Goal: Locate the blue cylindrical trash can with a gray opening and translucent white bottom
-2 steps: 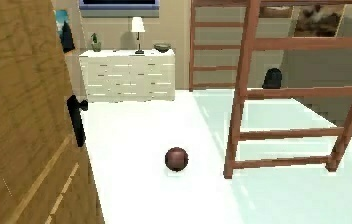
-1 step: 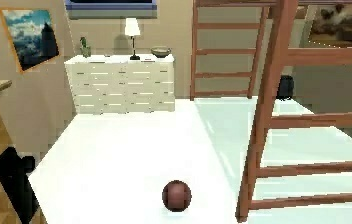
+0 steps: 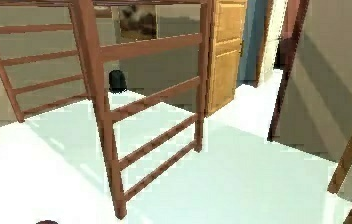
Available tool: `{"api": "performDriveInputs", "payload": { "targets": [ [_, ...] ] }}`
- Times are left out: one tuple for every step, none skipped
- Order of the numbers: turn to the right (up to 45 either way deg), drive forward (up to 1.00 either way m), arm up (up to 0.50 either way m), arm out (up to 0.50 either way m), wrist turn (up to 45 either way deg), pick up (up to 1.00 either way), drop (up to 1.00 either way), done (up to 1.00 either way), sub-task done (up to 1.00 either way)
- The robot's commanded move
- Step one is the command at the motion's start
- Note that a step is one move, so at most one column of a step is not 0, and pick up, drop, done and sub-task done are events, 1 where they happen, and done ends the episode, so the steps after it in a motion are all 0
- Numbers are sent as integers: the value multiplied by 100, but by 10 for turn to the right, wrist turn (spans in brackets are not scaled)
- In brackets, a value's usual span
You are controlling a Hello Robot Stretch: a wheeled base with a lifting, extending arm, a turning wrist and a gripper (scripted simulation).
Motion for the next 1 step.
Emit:
{"api": "performDriveInputs", "payload": {
  "targets": [
    [60, 0, 0, 0, 0, 0, 0, 0, 0]
  ]
}}
